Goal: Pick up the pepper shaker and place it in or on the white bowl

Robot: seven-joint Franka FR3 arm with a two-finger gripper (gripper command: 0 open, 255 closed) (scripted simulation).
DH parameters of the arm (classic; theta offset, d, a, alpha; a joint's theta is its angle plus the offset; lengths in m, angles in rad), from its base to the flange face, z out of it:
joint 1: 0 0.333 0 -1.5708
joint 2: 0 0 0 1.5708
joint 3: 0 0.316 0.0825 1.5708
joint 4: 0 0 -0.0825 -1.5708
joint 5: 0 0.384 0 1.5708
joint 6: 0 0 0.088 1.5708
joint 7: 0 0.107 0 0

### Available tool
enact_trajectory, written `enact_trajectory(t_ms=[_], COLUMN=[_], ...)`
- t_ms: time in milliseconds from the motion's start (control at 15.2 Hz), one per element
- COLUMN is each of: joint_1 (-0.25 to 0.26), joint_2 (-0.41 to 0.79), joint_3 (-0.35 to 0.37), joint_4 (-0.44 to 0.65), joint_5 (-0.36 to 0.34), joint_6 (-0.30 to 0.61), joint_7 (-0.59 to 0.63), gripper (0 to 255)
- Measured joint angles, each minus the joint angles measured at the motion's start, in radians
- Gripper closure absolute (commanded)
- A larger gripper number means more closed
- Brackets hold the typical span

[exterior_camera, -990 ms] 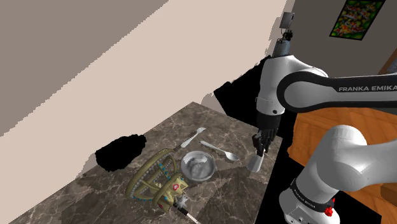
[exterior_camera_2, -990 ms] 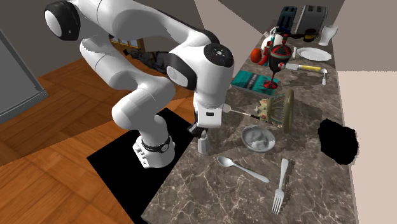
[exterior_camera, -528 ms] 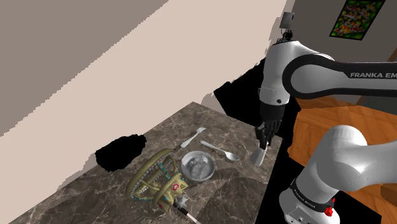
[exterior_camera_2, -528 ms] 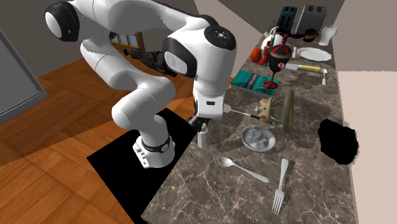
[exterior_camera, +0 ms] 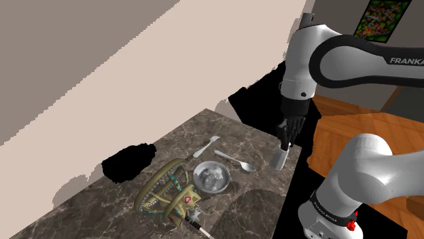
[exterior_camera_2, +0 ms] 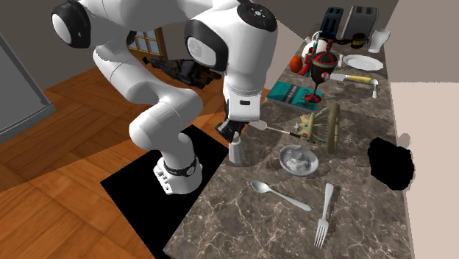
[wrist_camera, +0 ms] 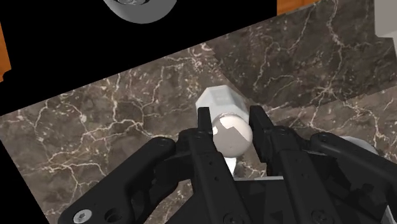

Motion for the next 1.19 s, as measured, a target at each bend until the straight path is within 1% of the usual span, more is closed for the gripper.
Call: enact_trajectory(t_ms=[198,330,594,858,1188], joint_1=[-0.002,0.003,0.019,0.023,0.020], joint_2=[0.005,0.050,0.194,0.344,0.528], joint_3=[-0.005,0.014,0.083,0.145,0.216], joint_4=[0.036,0.070,0.174,0.295,0.466], joint_5=[-0.005,0.011,0.064,0.094,0.103], joint_6=[-0.031,-0.018,0.035,0.077,0.107], joint_7=[0.002,0.019,0.077,0.134,0.212], gripper=[255,255,255,255,255])
